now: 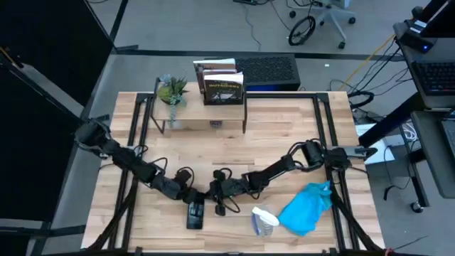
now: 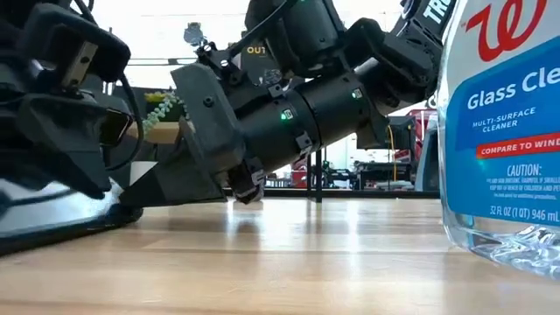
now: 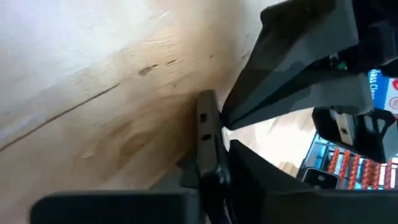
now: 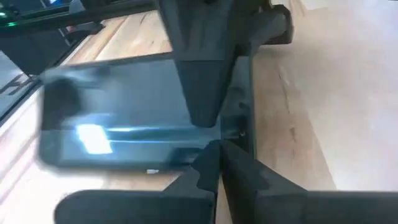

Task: Apply microfiber cloth
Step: Spray the front of the black cellphone using the transparent spray bottle

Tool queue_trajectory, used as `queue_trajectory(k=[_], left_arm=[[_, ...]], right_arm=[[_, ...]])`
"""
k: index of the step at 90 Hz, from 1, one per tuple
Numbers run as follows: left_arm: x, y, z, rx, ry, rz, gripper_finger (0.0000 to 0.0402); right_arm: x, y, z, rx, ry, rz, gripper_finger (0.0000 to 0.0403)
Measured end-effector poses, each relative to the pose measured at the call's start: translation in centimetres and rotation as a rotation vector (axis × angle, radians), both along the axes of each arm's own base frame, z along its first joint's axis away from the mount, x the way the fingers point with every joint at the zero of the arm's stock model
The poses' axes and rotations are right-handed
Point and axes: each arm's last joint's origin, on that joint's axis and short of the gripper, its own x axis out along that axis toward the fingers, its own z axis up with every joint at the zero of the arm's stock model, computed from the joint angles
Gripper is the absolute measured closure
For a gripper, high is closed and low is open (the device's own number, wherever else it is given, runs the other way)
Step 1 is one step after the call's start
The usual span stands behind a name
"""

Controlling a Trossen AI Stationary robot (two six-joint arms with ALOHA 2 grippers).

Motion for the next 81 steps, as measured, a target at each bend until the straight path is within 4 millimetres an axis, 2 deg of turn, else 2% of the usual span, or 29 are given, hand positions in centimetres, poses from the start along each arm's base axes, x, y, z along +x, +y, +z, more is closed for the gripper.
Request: queue_trajectory(k=[7, 13, 28, 43, 59, 73, 81], left_arm=[[0.1, -0.1, 0.2, 0.015, -0.025, -0.020, 0.0381], [0.1, -0.1, 0.4, 0.027, -0.049, -0.034, 0.0384], [0.1, 0.0, 1.2, 0.081, -0.103, -0.080, 0.0388], [-0.2, 0.4, 3.0, 0.217, -0.228, -0.088, 0.0390], [-0.3, 1.0, 5.7, 0.418, -0.386, -0.051, 0.0390], [0.4, 1.3, 8.5, 0.637, -0.500, -0.062, 0.0390], [1.0, 1.5, 9.8, 0.742, -0.534, -0.045, 0.0390]], right_arm=[[-0.1, 0.0, 0.9, -0.025, 0.008, 0.013, 0.0403], [-0.5, -0.2, 2.5, -0.066, 0.040, 0.033, 0.0403], [-2.7, -1.3, 8.2, -0.202, 0.174, 0.078, 0.0403], [-5.8, -2.6, 13.0, -0.242, 0.285, 0.092, 0.0403], [-7.6, -3.2, 15.4, -0.248, 0.332, 0.091, 0.0403], [-9.3, -3.3, 16.5, -0.244, 0.395, 0.134, 0.0403], [-10.5, -3.4, 18.1, -0.243, 0.387, 0.132, 0.0403]])
